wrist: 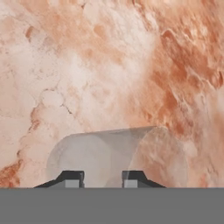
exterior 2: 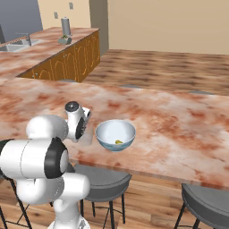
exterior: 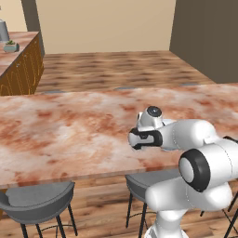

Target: There is a bowl on the dining counter. Grab a lemon wedge from the fridge and place it in the bowl. Then get the liquor bottle and glass cup from the cabinet and place them next to the bowl.

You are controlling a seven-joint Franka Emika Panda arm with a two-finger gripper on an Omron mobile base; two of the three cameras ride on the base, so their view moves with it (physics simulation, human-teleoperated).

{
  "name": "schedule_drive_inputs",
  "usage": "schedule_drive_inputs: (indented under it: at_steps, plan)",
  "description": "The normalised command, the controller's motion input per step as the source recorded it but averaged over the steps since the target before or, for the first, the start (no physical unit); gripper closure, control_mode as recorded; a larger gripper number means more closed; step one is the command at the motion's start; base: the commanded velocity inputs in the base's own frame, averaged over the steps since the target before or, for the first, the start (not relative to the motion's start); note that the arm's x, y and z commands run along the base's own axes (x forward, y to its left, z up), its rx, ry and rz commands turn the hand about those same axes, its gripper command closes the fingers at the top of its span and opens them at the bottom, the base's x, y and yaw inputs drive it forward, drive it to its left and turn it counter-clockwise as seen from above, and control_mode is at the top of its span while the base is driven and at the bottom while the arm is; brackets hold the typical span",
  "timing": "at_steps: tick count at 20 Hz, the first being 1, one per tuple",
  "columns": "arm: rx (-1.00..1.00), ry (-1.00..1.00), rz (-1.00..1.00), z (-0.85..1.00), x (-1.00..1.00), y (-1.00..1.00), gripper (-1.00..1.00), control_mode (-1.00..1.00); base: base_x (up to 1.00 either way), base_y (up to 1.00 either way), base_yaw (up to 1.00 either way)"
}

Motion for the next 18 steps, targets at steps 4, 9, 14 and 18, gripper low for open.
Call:
schedule_drive_inputs:
  at_steps: [4, 9, 14, 18]
  plan:
    - [0.0, -0.01, 0.0, -0.11, 0.47, 0.0, 1.0, -1.0, 0.0, 0.0, 0.0]
    - [0.0, 0.0, 0.0, -0.42, 0.22, 0.0, 1.0, -1.0, 0.0, 0.0, 0.0]
    - [0.0, 0.0, 0.0, -0.58, 0.0, 0.01, 1.0, -1.0, 0.0, 0.0, 0.0]
    - [0.0, -0.01, 0.0, -0.53, -0.06, 0.05, 1.0, -1.0, 0.0, 0.0, 0.0]
